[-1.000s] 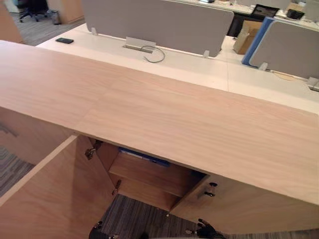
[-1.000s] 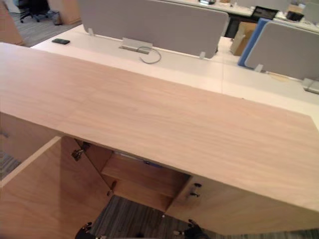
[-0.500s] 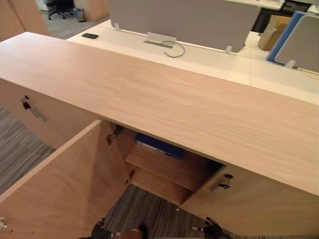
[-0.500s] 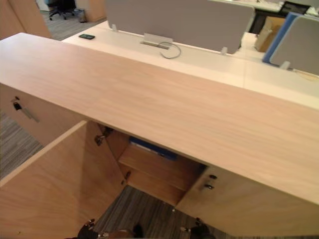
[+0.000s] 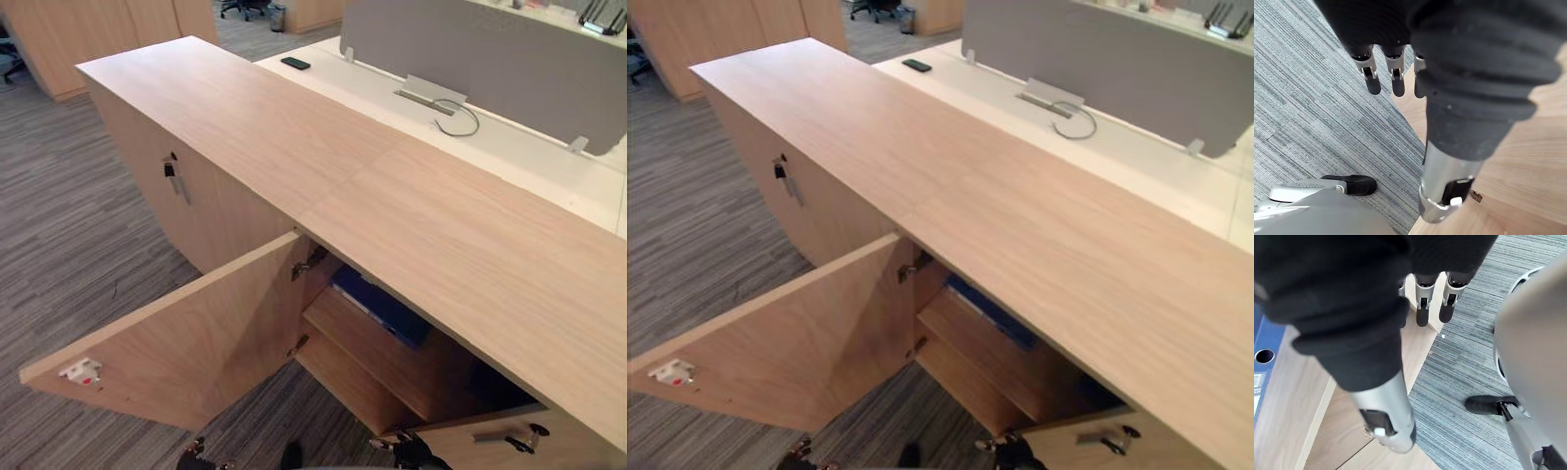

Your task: Walk over to the cabinet, pick up the folder, carry it to the office cabinet, place the folder inside the office cabinet, then close the office cabinet door

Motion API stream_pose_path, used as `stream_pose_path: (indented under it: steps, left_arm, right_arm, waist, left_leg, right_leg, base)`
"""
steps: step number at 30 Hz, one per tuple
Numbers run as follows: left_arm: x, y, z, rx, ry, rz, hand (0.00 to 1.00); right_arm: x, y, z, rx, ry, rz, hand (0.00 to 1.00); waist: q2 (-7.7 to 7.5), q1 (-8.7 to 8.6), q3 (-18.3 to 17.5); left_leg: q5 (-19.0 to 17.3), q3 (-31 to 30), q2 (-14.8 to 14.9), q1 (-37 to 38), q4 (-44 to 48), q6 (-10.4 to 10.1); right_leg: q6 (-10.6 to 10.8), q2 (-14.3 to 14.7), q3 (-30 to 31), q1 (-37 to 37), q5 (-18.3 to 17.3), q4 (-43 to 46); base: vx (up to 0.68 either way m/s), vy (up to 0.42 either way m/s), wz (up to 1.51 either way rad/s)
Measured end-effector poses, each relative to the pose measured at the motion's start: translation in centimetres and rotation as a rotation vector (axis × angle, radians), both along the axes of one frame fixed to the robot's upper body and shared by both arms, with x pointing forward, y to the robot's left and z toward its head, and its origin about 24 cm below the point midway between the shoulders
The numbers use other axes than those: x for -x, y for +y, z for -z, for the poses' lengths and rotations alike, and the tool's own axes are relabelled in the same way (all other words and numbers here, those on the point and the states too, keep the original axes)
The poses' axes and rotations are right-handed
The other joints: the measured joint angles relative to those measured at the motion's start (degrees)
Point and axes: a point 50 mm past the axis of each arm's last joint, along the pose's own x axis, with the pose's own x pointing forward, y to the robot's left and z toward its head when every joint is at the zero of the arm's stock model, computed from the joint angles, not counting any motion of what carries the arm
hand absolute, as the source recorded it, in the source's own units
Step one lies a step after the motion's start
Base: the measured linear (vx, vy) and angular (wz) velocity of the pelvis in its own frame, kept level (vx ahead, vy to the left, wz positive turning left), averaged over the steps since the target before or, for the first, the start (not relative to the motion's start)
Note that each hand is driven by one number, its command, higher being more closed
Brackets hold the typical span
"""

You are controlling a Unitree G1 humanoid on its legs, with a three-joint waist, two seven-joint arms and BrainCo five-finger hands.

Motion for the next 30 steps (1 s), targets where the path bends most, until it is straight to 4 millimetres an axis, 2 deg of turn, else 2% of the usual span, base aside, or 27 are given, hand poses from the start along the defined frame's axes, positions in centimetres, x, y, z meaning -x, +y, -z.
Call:
stream_pose_path:
  steps: [3, 7, 8, 10, 13, 15, 17, 18, 19, 20, 21, 22, 23, 24, 25, 26, 27, 28, 29, 30]
  left_arm:
    - [-0.2, -0.1, 0.0, -0.01, 0.006, 0.078, 0.0]
    - [-0.2, -0.1, 0.0, -0.007, 0.01, 0.097, 0.0]
    - [-0.1, -0.1, 0.0, -0.004, 0.014, 0.088, 0.0]
    - [0.0, -0.3, 0.1, 0.005, 0.017, 0.077, 0.0]
    - [0.4, -0.2, 0.2, 0.017, 0.015, 0.031, 0.0]
    - [0.4, -0.2, 0.2, 0.029, 0.007, 0.002, 0.0]
    - [0.1, 0.1, 0.1, 0.04, -0.005, -0.023, 0.0]
    - [0.1, 0.4, 0.1, 0.066, -0.009, -0.075, 0.0]
    - [0.3, 0.3, 0.2, 0.081, -0.015, -0.115, 0.0]
    - [1.2, 0.2, 0.4, 0.108, -0.006, -0.204, 0.0]
    - [1.8, 0.3, 0.5, 0.113, 0.007, -0.243, 0.0]
    - [3.7, 0.6, 0.8, 0.115, 0.062, -0.309, 0.0]
    - [4.2, 0.7, 0.9, 0.115, 0.078, -0.326, 0.0]
    - [4.8, 0.9, 1.0, 0.117, 0.095, -0.362, 0.0]
    - [5.5, 1.0, 1.1, 0.126, 0.105, -0.439, 0.0]
    - [6.3, 1.2, 1.1, 0.127, 0.115, -0.491, 0.0]
    - [7.2, 1.5, 1.0, 0.123, 0.121, -0.556, 0.0]
    - [7.6, 2.1, 0.9, 0.114, 0.107, -0.619, 0.0]
    - [6.8, 3.0, 0.5, 0.103, 0.043, -0.682, 0.0]
    - [5.9, 4.0, 0.2, 0.085, 0.004, -0.695, 0.0]
  right_arm:
    - [-0.2, 0.2, 0.0, -0.003, -0.003, -0.017, 0.0]
    - [-0.2, 0.3, 0.0, -0.001, 0.001, -0.034, 0.0]
    - [-0.3, 0.2, 0.0, 0.003, -0.002, -0.042, 0.0]
    - [-0.2, -0.4, -0.1, 0.016, 0.001, -0.041, 0.0]
    - [0.7, -0.7, 0.1, 0.021, 0.026, -0.032, 0.0]
    - [0.7, -0.8, 0.1, 0.022, 0.024, -0.024, 0.0]
    - [0.9, -1.4, 0.1, 0.021, 0.023, 0.04, 0.0]
    - [1.1, -2.2, 0.1, 0.03, 0.024, 0.09, 0.0]
    - [1.2, -2.7, 0.0, 0.039, 0.024, 0.102, 0.0]
    - [0.8, -3.5, -0.2, 0.048, 0.013, 0.134, 0.0]
    - [0.3, -3.6, -0.3, 0.044, -0.003, 0.152, 0.0]
    - [-0.6, -3.4, -0.5, 0.029, -0.03, 0.16, 0.0]
    - [-0.7, -3.4, -0.6, 0.028, -0.039, 0.163, 0.0]
    - [-0.5, -3.5, -0.5, 0.017, -0.041, 0.212, 0.0]
    - [-0.9, -3.8, -0.7, 0.011, -0.061, 0.258, 0.0]
    - [-1.2, -3.9, -0.8, 0.011, -0.074, 0.268, 0.0]
    - [-1.1, -4.1, -0.9, 0.016, -0.076, 0.272, 0.0]
    - [-0.8, -4.4, -0.9, 0.02, -0.074, 0.287, 0.0]
    - [0.2, -5.1, -0.7, 0.029, -0.057, 0.335, 0.0]
    - [0.4, -4.5, -0.6, 0.013, -0.05, 0.342, 0.0]
  waist:
    - [0.04, 0.06, 0.0]
    - [-0.14, 0.56, 0.0]
    - [-0.3, 0.76, 0.3]
    - [-0.03, 0.72, 1.0]
    - [-0.13, 1.03, 1.1]
    - [-0.03, 1.22, 1.5]
    - [-0.26, 0.28, 1.6]
    - [-0.3, -0.64, 2.1]
    - [0.11, -0.28, 2.6]
    - [1.36, 0.27, 3.4]
    - [1.36, 0.35, 4.1]
    - [1.96, 0.2, 4.8]
    - [1.75, 0.15, 4.8]
    - [-0.22, -0.11, 4.4]
    - [-0.22, 0.7, 4.6]
    - [-0.11, 0.5, 4.6]
    - [0.38, -0.08, 4.6]
    - [1.81, -0.84, 4.3]
    - [3.99, -0.33, 4.2]
    - [3.37, -0.66, 4.5]
  left_leg:
    - [0.5, -1.3, 0.5, -0.1, 0.0, -0.7]
    - [1.6, -1.7, 0.4, -1.8, -0.3, -2.2]
    - [2.4, -1.8, 0.4, -2.5, -0.4, -2.7]
    - [3.0, -2.4, 1.2, -2.1, -0.4, -3.4]
    - [3.5, -4.0, 2.3, -2.4, -0.4, -4.2]
    - [4.2, -5.1, 2.3, -3.9, -0.4, -5.0]
    - [2.7, 1.5, 3.0, -6.6, -0.1, -3.1]
    - [1.3, 14.6, 5.3, -9.2, 3.5, -2.6]
    - [1.7, 19.2, 6.7, -9.1, 4.5, -2.7]
    - [2.1, 21.9, 7.5, -8.5, 4.8, -3.0]
    - [2.4, 21.7, 7.4, -8.2, 5.1, -2.8]
    - [2.5, 20.4, 7.4, -7.8, 5.2, -2.9]
    - [2.8, 19.5, 6.8, -8.1, 5.1, -3.3]
    - [2.5, 17.4, 4.9, -8.6, 5.1, -4.7]
    - [-5.1, 18.8, 7.2, -10.0, 14.7, -2.9]
    - [-8.5, 19.2, 9.3, -10.3, 18.9, -4.4]
    - [-11.0, 19.1, 13.1, -10.0, 21.9, -6.6]
    - [-11.2, 18.7, 16.9, -9.4, 21.7, -8.0]
    - [-9.6, 16.1, 18.4, -6.7, 15.7, -13.5]
    - [-9.1, 16.3, 16.8, -7.2, 14.5, -12.7]
  right_leg:
    - [-0.1, 2.1, 0.0, 0.0, 0.0, -3.4]
    - [-0.6, 3.2, -0.2, 0.2, -0.5, -7.5]
    - [0.2, 3.5, -0.4, 0.3, -1.4, -8.5]
    - [-0.7, 4.1, -1.7, 0.4, -2.0, -8.2]
    - [-0.6, 5.3, -3.7, 0.9, -2.5, -8.2]
    - [-0.5, 5.6, -5.6, 0.4, -2.3, -8.0]
    - [-1.0, 4.7, -11.2, 0.4, -1.7, -8.3]
    - [-0.4, 3.0, -16.2, 0.5, -1.3, -7.7]
    - [-0.4, 2.6, -16.7, 0.5, -1.3, -7.0]
    - [-0.5, 2.0, -16.8, 0.4, -1.4, -4.9]
    - [-0.6, 1.7, -16.7, 0.2, -1.4, -3.3]
    - [-1.1, 2.0, -15.4, -0.9, -1.7, -2.8]
    - [-1.9, 1.6, -14.8, -1.5, -0.5, -3.7]
    - [-1.5, -1.4, -14.9, -1.9, -0.3, -4.1]
    - [-0.9, -3.3, -14.7, -3.0, 0.0, -4.2]
    - [-0.2, -4.1, -14.4, -3.4, 0.5, -3.8]
    - [0.7, -4.5, -14.0, -3.9, 1.3, -3.4]
    - [1.2, -4.8, -14.1, -4.5, 1.6, -3.0]
    - [1.7, -6.0, -13.6, -6.7, 1.8, -0.6]
    - [1.7, -7.3, -13.4, -7.8, 2.6, -0.2]
  base:
    - [-0.13, -0.155, 0.2]
    - [-0.15, -0.19, 0.07]
    - [-0.19, -0.261, 0.04]
    - [-0.18, -0.248, 0.23]
    - [-0.1, -0.164, 0.27]
    - [-0.1, -0.106, 0.48]
    - [-0.06, -0.041, 1.33]
    - [0.01, -0.004, 1.51]
    - [0.11, 0.078, 1.37]
    - [0.12, 0.121, 0.44]
    - [0.09, 0.156, 0.37]
    - [-0.02, 0.102, 0.26]
    - [-0.06, 0.135, 0.47]
    - [0.02, 0.073, 0.1]
    - [0.03, 0.046, -0.17]
    - [0.15, -0.023, -0.52]
    - [0.15, 0.053, -0.18]
    - [0.2, 0.21, -0.02]
    - [0.11, 0.375, 0.15]
    - [0.02, 0.369, 0.07]
